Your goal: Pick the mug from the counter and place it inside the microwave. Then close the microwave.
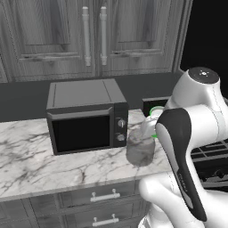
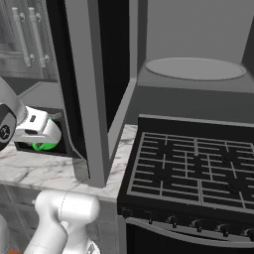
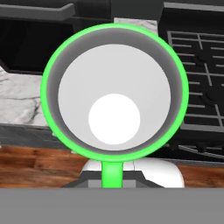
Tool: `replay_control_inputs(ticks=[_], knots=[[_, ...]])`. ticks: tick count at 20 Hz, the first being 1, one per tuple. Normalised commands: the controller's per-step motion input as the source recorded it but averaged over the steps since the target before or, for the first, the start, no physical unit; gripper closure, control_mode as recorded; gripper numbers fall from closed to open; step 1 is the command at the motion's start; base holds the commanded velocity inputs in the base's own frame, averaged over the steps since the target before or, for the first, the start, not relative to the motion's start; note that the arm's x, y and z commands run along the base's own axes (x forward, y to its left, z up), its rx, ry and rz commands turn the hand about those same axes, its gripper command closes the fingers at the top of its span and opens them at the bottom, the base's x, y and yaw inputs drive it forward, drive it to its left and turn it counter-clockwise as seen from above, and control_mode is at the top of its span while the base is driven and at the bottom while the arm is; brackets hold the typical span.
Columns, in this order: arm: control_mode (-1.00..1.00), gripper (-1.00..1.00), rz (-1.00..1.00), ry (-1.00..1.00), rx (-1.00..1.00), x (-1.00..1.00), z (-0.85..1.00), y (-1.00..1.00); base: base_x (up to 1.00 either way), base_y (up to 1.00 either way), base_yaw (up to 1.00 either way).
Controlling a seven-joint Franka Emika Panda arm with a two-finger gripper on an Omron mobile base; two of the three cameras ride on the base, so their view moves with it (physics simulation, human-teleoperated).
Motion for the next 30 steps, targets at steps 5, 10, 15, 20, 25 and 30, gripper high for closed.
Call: replay_control_inputs(ticks=[5,10,15,20,25,30], knots=[[-1.00,1.00,0.00,0.00,0.00,0.00,0.00,0.00,0.00,0.00,0.00],[-1.00,1.00,0.03,-0.02,0.00,-0.65,0.00,0.01,0.00,0.00,0.00],[-1.00,1.00,0.01,-0.08,0.00,-0.93,0.00,0.40,0.00,0.00,0.00],[-1.00,1.00,-0.05,-0.03,-0.04,-0.02,0.00,0.68,0.00,0.00,0.00],[-1.00,1.00,-0.01,0.00,-0.01,0.37,-0.01,0.07,0.00,0.00,0.00],[-1.00,1.00,0.00,0.00,0.01,0.19,0.00,-0.05,0.00,0.00,0.00]])
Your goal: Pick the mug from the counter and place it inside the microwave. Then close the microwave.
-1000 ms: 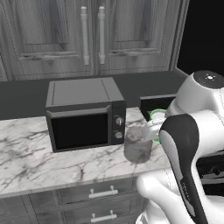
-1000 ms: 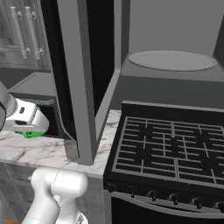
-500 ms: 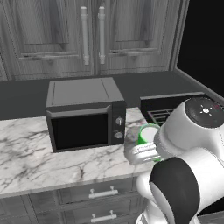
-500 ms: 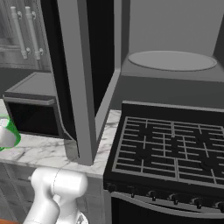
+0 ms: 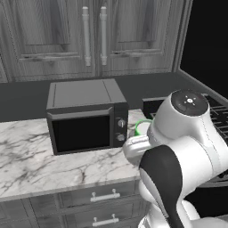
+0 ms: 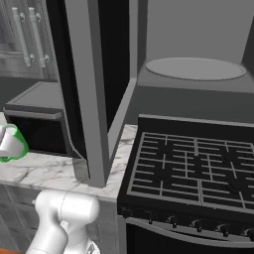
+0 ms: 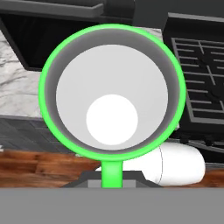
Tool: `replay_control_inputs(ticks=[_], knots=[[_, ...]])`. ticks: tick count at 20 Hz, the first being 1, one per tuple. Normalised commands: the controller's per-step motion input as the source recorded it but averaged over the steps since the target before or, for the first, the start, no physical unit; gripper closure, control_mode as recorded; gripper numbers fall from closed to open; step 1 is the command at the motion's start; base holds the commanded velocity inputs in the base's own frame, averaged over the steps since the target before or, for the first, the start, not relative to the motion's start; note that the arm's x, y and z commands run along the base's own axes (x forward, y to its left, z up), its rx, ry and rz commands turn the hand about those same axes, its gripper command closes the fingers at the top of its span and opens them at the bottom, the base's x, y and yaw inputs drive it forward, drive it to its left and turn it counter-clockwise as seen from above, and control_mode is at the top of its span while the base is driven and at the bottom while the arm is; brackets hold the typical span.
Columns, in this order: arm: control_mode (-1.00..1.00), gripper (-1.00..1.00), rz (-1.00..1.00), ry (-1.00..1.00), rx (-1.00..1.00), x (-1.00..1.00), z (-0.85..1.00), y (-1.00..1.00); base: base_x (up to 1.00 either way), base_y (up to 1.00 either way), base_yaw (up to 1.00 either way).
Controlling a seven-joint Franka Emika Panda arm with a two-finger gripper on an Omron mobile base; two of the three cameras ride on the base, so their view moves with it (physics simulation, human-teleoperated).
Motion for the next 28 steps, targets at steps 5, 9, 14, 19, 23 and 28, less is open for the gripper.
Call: replay_control_inputs(ticks=[5,9,14,19,23,28], knots=[[-1.00,1.00,0.00,0.03,0.13,0.34,-0.07,-0.46,0.00,0.00,0.00],[-1.00,1.00,0.00,0.00,0.04,0.04,-0.02,-0.21,0.00,0.00,0.00],[-1.00,1.00,0.00,0.00,0.00,0.00,0.00,0.00,0.00,0.00,0.00],[-1.00,1.00,0.00,0.00,0.00,0.00,0.00,0.00,0.00,0.00,0.00],[-1.00,1.00,0.00,0.00,0.00,0.00,0.00,0.00,0.00,0.00,0.00],[1.00,1.00,0.00,0.00,0.00,0.00,0.00,0.00,0.00,0.00,0.00]])
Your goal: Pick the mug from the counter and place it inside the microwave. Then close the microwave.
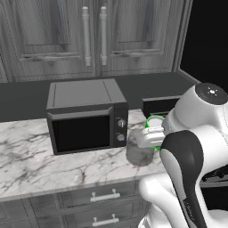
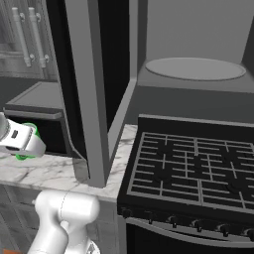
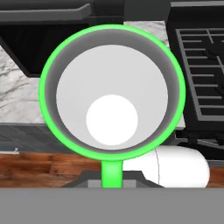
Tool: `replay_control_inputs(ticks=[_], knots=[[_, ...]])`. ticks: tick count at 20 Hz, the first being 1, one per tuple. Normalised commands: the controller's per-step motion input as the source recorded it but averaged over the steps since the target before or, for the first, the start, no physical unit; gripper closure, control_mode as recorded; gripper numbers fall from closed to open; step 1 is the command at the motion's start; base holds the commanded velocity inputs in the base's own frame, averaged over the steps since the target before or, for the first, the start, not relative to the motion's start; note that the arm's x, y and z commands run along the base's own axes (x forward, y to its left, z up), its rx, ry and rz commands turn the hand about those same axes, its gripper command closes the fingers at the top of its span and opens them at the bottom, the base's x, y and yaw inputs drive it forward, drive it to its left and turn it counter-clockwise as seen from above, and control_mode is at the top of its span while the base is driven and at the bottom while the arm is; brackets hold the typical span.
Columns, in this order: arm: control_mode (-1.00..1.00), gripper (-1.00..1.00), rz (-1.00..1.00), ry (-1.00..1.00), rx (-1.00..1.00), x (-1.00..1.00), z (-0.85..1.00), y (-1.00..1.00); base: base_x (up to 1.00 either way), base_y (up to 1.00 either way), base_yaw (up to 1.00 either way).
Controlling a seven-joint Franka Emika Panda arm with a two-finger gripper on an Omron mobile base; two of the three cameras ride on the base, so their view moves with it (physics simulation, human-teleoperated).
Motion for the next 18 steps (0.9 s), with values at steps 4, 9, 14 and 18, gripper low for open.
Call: replay_control_inputs(ticks=[4,9,14,18], knots=[[1.00,1.00,0.00,0.00,0.00,0.00,0.00,0.00,-0.28,0.13,-0.02],[1.00,1.00,0.00,0.00,0.00,0.00,0.00,0.00,-0.55,0.41,-0.18],[1.00,1.00,0.00,0.00,0.00,0.00,0.00,0.00,-0.44,0.39,-0.29],[1.00,1.00,0.00,0.00,0.00,0.00,0.00,0.00,-0.27,0.09,-0.47]])
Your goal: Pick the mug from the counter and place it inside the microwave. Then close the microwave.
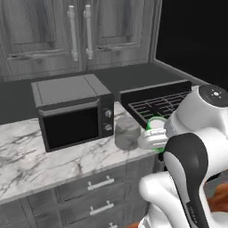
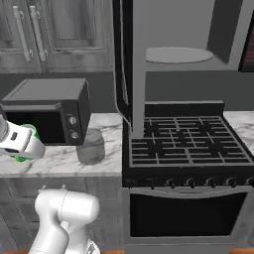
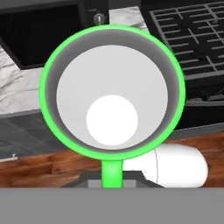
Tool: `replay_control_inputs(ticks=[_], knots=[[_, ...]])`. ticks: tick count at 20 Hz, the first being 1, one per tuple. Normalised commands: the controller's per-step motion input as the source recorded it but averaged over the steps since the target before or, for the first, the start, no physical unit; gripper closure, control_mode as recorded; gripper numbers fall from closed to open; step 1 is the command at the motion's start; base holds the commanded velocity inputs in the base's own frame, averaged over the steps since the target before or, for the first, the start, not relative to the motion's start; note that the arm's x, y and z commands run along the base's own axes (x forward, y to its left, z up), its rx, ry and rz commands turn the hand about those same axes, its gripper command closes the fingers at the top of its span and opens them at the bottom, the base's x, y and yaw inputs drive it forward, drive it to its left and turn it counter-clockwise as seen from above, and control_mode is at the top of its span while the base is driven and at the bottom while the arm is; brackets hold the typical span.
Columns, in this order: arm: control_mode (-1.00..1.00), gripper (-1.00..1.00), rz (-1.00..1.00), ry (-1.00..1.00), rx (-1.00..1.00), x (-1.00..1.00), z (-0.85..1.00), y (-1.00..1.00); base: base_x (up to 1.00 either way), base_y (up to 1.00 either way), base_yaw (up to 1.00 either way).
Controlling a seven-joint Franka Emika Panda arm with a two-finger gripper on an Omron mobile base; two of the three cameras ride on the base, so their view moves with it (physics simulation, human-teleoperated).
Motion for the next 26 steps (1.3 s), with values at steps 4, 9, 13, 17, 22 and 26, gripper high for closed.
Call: replay_control_inputs(ticks=[4,9,13,17,22,26], knots=[[1.00,1.00,0.00,0.00,0.00,0.00,0.00,0.00,-0.49,-0.01,-0.65],[1.00,1.00,0.00,0.00,0.00,0.00,0.00,0.00,-0.14,-0.06,-0.79],[1.00,1.00,0.00,0.00,0.00,0.00,0.00,0.00,0.08,-0.16,-0.82],[1.00,1.00,0.00,0.00,0.00,0.00,0.00,0.00,0.22,-0.36,-0.76],[1.00,1.00,0.00,0.00,0.00,0.00,0.00,0.00,0.06,-0.65,-0.62],[1.00,1.00,0.00,0.00,0.00,0.00,0.00,0.00,-0.11,-0.85,-0.39]])
